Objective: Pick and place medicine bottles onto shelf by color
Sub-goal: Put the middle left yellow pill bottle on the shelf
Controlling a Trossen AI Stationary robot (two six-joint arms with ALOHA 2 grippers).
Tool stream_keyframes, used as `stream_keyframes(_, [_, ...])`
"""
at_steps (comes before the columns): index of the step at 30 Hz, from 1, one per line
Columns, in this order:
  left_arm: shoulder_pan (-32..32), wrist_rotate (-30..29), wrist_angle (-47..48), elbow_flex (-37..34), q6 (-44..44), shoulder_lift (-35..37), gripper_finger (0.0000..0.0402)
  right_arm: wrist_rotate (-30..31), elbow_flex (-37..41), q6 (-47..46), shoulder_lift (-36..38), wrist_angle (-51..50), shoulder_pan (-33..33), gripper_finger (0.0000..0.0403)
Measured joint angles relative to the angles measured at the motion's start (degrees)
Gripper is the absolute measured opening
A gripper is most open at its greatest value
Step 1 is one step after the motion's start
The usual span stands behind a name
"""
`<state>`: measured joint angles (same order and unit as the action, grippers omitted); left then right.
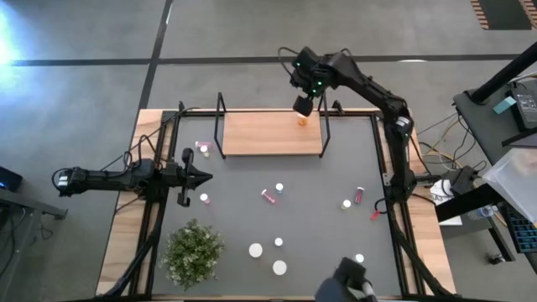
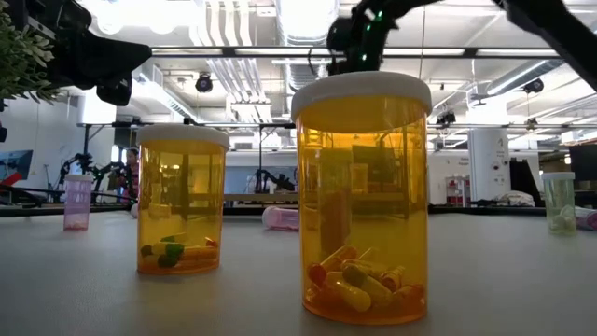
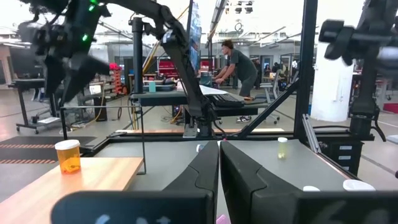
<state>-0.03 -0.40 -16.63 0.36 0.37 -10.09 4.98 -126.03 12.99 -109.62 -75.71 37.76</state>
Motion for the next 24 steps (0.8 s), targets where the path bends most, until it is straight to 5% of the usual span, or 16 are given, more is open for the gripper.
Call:
stream_keyframes(5, [0.00,0.01,0.01,0.00,0.01,0.00,0.0000,2.53,3.68,-3.53,7.58,-0.80,-1.85,0.0292])
stream_keyframes(13, [0.00,0.01,0.03,0.00,-0.01,0.00,0.0000,10.56,21.05,-16.92,24.24,0.04,-9.89,0.0292])
stream_keyframes(18, [0.00,-0.01,0.02,0.00,0.01,0.00,0.0000,18.12,33.50,-34.57,34.46,-0.57,-20.10,0.0292])
stream_keyframes(24, [0.02,0.01,0.03,0.00,-0.01,0.00,0.0000,26.72,46.25,-66.12,42.01,-2.88,-36.07,0.0292])
